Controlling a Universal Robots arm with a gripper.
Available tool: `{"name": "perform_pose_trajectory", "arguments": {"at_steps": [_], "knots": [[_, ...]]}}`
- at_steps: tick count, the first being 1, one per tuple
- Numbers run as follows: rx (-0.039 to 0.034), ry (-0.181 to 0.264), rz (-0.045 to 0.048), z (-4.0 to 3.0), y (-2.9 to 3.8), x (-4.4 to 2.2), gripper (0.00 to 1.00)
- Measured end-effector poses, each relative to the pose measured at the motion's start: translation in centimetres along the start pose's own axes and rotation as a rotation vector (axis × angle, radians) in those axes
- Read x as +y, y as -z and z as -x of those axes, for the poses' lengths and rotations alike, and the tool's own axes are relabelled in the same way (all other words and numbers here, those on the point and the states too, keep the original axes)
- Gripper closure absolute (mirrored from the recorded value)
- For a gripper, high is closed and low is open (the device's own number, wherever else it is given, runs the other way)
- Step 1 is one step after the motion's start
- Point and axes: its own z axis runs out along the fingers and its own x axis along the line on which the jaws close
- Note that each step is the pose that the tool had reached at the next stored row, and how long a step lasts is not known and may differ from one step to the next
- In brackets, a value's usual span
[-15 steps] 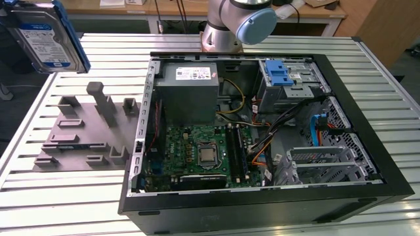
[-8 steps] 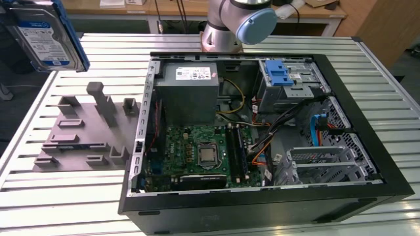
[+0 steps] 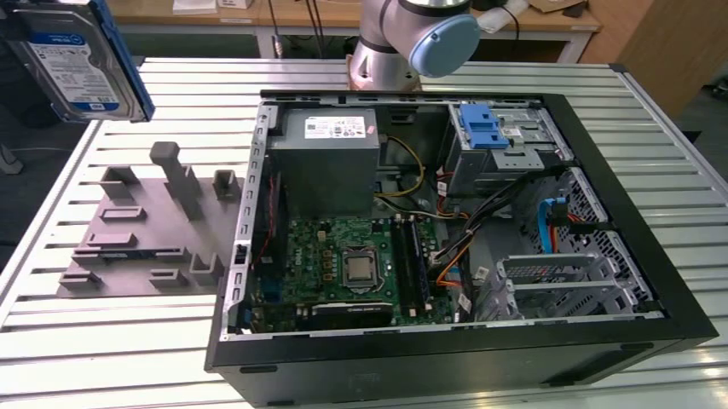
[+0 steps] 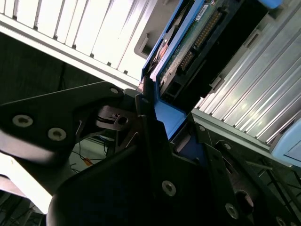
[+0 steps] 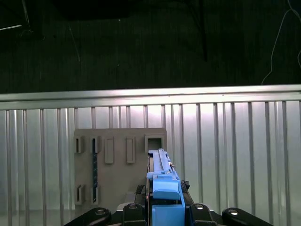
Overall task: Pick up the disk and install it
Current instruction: 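Pick up the disk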
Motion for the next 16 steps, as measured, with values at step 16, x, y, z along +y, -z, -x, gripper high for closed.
{"name": "perform_pose_trajectory", "arguments": {"at_steps": [16], "knots": [[0.0,0.0,0.0,0.01,0.43,0.0,0.64]]}}
